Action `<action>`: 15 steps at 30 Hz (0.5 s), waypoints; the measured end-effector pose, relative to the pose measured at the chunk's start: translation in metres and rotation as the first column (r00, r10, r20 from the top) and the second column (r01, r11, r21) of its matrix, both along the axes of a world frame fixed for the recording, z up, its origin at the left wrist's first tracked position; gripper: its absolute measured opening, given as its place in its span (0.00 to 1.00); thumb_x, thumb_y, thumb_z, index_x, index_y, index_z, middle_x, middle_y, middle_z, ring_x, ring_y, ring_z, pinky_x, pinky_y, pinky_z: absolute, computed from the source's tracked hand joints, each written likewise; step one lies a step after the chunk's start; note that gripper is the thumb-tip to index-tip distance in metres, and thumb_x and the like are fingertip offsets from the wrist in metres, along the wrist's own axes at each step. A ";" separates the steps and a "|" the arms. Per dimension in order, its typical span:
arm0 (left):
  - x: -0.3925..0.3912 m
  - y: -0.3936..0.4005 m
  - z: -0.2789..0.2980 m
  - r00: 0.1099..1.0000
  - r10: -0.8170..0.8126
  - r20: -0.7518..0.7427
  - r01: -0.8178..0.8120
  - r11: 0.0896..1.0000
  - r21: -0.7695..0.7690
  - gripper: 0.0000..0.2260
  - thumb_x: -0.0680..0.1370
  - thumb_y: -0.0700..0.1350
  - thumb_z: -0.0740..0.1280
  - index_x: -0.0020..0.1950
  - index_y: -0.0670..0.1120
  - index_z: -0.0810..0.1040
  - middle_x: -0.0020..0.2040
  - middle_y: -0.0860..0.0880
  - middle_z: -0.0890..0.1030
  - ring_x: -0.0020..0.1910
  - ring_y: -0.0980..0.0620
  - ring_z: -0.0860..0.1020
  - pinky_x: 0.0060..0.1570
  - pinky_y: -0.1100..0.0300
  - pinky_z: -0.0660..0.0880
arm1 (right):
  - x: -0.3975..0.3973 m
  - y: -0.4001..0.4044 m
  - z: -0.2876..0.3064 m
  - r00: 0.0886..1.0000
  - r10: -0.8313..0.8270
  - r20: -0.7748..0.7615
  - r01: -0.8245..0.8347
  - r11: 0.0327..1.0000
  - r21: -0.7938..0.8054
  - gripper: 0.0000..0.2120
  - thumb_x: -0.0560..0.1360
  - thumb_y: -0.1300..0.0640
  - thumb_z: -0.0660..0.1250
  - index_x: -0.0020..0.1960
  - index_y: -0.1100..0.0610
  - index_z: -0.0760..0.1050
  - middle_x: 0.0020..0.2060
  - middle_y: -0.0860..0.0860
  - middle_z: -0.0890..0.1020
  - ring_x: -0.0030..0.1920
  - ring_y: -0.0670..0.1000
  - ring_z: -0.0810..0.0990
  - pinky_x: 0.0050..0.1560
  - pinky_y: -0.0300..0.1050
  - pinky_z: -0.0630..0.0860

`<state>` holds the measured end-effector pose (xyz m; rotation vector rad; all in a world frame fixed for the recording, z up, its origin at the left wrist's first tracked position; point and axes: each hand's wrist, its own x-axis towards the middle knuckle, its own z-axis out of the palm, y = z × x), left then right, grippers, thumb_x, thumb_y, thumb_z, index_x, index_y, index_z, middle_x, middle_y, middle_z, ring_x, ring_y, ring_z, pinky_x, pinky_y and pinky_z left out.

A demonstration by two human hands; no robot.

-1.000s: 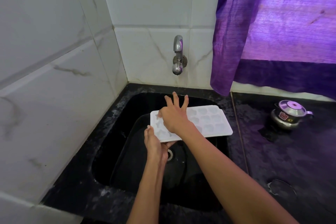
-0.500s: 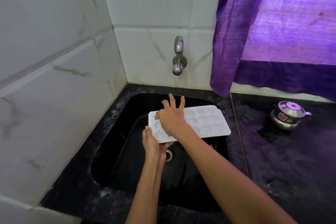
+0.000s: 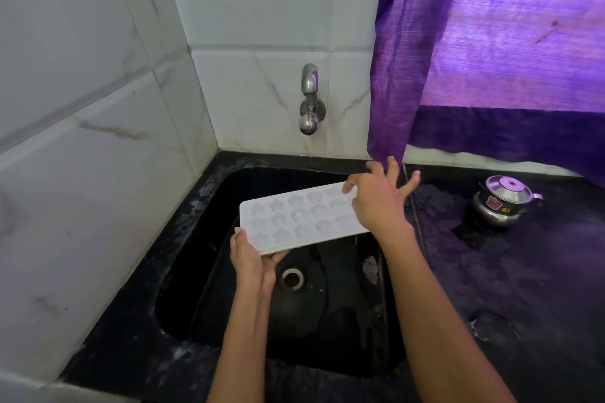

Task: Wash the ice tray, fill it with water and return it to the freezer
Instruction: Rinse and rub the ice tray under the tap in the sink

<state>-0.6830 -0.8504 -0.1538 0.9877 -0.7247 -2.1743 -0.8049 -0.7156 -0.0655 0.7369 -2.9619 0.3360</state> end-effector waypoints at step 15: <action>-0.002 -0.010 0.002 1.000 -0.012 -0.003 0.012 1.000 -0.009 0.12 0.83 0.53 0.52 0.63 0.50 0.66 0.55 0.44 0.79 0.53 0.42 0.79 0.38 0.41 0.78 | -0.006 0.001 -0.017 0.996 -0.043 0.084 0.030 0.989 0.146 0.14 0.79 0.57 0.60 0.62 0.48 0.77 0.75 0.56 0.59 0.76 0.63 0.42 0.66 0.74 0.35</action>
